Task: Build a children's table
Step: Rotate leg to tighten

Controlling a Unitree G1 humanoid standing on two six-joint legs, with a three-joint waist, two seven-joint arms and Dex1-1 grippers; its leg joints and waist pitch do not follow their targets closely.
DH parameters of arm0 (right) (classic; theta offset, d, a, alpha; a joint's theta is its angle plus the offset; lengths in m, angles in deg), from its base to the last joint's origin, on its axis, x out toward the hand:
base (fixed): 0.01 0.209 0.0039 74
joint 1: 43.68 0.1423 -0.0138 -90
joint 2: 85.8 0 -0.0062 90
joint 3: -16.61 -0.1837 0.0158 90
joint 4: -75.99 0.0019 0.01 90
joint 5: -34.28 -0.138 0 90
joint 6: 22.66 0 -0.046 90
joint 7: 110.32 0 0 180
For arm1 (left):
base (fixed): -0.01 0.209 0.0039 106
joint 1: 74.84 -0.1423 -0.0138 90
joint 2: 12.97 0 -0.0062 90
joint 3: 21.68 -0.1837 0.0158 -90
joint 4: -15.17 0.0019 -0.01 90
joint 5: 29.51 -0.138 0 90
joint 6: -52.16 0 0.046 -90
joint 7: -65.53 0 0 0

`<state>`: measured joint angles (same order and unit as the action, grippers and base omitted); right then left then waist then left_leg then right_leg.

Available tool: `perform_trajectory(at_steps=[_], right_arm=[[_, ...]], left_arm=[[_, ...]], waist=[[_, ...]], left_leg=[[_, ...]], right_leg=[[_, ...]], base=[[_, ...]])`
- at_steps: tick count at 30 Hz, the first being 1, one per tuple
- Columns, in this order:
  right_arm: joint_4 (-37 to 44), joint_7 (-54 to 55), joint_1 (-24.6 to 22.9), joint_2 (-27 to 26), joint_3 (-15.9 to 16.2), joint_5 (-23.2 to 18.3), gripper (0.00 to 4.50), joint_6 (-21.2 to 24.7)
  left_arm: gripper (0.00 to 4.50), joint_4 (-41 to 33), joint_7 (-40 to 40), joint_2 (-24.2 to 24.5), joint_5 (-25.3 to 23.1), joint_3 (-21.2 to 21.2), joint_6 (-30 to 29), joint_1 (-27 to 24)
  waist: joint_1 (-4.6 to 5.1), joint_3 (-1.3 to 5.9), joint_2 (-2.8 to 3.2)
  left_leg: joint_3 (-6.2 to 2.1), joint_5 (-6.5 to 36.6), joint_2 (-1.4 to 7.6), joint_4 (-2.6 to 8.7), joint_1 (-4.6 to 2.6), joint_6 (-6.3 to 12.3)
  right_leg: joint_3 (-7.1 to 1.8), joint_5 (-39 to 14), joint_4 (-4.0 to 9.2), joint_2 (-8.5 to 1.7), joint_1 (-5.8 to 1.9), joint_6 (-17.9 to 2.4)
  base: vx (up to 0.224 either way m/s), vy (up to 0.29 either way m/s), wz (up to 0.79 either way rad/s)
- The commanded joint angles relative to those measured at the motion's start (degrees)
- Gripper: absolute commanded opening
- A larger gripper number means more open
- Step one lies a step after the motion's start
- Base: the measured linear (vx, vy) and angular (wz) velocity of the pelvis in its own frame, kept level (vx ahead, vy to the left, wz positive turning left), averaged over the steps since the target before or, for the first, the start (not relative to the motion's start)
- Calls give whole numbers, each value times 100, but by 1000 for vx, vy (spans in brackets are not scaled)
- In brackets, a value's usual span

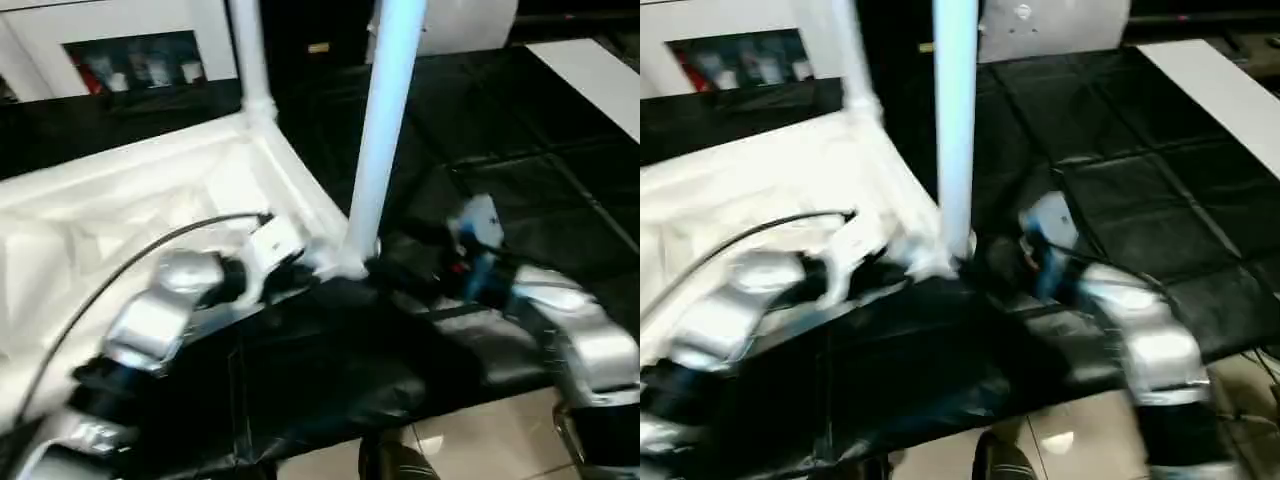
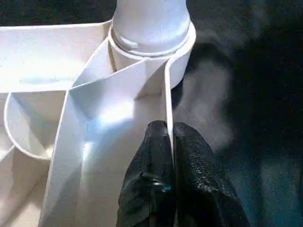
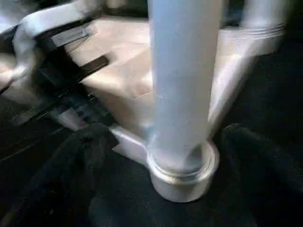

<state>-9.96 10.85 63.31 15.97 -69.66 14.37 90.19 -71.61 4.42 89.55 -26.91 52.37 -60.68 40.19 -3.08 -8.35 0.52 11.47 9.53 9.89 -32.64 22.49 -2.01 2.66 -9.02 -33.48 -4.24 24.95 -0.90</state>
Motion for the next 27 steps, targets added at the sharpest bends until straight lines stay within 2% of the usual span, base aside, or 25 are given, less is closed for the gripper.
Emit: perform_trajectory(at_steps=[1, 4, 5, 6, 7, 8, 9, 10, 14, 15, 19, 21, 26, 27], right_arm=[[-69, -656, 87, 215, 215, -94, 418, 3], [-224, -1057, 193, 374, 363, -75, 418, -58], [-319, -1253, 255, 449, 467, -63, 418, -101], [-451, -1478, 339, 521, 592, -41, 418, -162], [-476, -1514, 355, 529, 613, -35, 418, -173], [-501, -1555, 371, 537, 634, -31, 418, -184], [-683, -1809, 483, 549, 762, -16, 418, -288], [-683, -1809, 483, 549, 762, -16, 402, -288], [-959, -2288, 682, 505, 1019, -1, 381, -397], [-969, -2301, 689, 503, 1027, 0, 358, -404], [-1153, -2503, 819, 487, 1168, 45, 331, -536], [-1351, -2621, 928, 452, 1217, 85, 300, -645], [-1558, -2729, 1070, 397, 1272, 116, 281, -743], [-1596, -2750, 1096, 364, 1291, 118, 259, -764]], left_arm=[[0, -193, -777, 251, 43, -402, 472, -42], [0, -139, -1123, 461, 21, -525, 826, -52], [0, -114, -1264, 533, 41, -571, 938, -37], [0, -83, -1436, 596, 85, -620, 1064, -9], [0, -77, -1468, 603, 94, -628, 1087, -3], [0, -69, -1495, 610, 99, -634, 1107, 4], [0, 1, -1669, 648, 100, -688, 1283, 75], [0, 1, -1669, 648, 100, -688, 1283, 75], [0, 243, -1895, 613, 54, -798, 1614, 303], [0, 250, -1903, 609, 55, -800, 1623, 309], [0, 337, -1970, 569, 60, -835, 1711, 390], [0, 449, -2001, 549, 58, -859, 1822, 443], [0, 579, -2026, 544, 52, -875, 1939, 501], [0, 610, -2023, 538, 39, -868, 1958, 518]], waist=[[-6, 395, 0], [-53, 396, 6], [-50, 388, -27], [-73, 397, -24], [-73, 395, -46], [-87, 398, -24], [-93, 392, -75], [-110, 398, -61], [-152, 382, -84], [-158, 381, -81], [-149, 378, -79], [-154, 370, -88], [-156, 359, -81], [-156, 362, -85]], left_leg=[[-138, 956, 328, 348, -161, 633], [-129, 1000, 341, 343, -188, 594], [-129, 1003, 342, 349, -178, 586], [-124, 985, 349, 343, -187, 567], [-123, 969, 349, 343, -186, 570], [-123, 918, 351, 342, -177, 571], [-116, 904, 348, 337, -169, 593], [-119, 901, 345, 331, -173, 604], [-113, 945, 349, 327, -169, 567], [-119, 947, 353, 331, -163, 545], [-121, 984, 350, 330, -160, 515], [-121, 1049, 344, 330, -157, 489], [-128, 1117, 349, 337, -155, 444], [-129, 1105, 350, 336, -151, 443]], right_leg=[[-267, -1003, 332, -372, -337, -1444], [-270, -1105, 329, -384, -313, -1481], [-266, -1132, 331, -385, -317, -1481], [-271, -1128, 320, -390, -314, -1479], [-269, -1117, 311, -388, -313, -1490], [-272, -1075, 298, -392, -315, -1506], [-274, -1075, 295, -391, -316, -1502], [-272, -1109, 296, -401, -312, -1503], [-283, -1348, 303, -411, -297, -1429], [-282, -1376, 306, -415, -300, -1419], [-277, -1387, 304, -410, -291, -1445], [-281, -1528, 318, -414, -286, -1415], [-283, -1616, 323, -415, -284, -1398], [-283, -1601, 319, -417, -289, -1397]], base=[[0, 0, 0], [0, 0, 0], [0, 0, 0], [0, 0, 0], [0, 0, 0], [0, 0, 0], [0, 0, 0], [0, 0, 0], [0, 0, 0], [0, 0, 0], [0, 0, 0], [0, 0, 0], [0, 0, 0], [0, 0, 0]])
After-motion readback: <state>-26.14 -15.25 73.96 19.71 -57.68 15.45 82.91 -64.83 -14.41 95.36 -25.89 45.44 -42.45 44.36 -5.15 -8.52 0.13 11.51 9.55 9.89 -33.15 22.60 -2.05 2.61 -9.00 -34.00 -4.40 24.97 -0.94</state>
